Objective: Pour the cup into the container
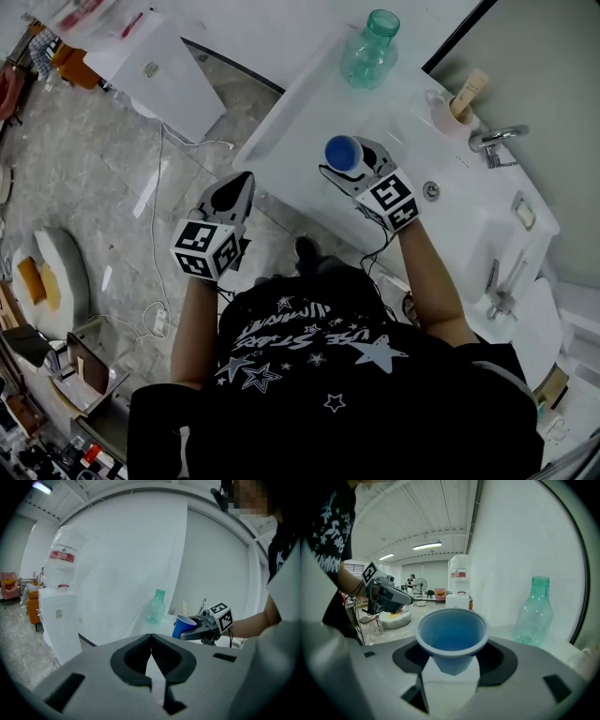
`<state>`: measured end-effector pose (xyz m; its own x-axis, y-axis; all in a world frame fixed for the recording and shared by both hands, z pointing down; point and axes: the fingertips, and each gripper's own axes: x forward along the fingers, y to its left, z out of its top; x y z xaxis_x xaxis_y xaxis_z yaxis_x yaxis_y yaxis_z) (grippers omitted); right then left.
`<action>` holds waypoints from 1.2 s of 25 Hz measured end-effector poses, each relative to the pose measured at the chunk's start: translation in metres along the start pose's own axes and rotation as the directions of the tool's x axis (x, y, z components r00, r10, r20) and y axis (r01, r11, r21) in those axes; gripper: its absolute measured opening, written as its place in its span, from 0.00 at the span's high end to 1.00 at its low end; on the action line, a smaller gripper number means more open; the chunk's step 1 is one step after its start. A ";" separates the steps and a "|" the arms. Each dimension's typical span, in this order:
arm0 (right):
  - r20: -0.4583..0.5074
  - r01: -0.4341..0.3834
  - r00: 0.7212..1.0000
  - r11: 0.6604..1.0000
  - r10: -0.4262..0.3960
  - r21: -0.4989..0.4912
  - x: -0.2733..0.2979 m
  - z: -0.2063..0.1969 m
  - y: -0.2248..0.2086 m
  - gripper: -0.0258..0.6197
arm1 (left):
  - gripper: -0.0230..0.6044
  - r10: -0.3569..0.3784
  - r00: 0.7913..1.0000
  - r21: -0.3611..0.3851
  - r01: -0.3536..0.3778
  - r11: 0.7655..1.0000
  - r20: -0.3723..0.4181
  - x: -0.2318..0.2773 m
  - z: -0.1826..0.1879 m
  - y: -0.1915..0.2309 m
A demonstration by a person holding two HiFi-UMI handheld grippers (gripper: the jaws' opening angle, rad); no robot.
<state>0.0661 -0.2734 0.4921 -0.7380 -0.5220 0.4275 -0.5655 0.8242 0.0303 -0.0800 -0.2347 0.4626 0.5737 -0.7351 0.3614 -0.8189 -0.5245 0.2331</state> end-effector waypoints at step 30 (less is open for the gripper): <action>0.025 0.243 0.968 0.961 -0.249 0.129 -0.098 0.120 -0.183 0.53 | 0.94 -0.135 0.984 0.096 0.124 0.988 0.119 0.099 0.145 -0.021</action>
<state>0.1973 -0.3998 0.3361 -0.5833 -0.7159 0.3837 -0.7707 0.6369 0.0168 -0.0030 -0.3587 0.3630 0.6770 -0.7035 0.2163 -0.7360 -0.6504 0.1879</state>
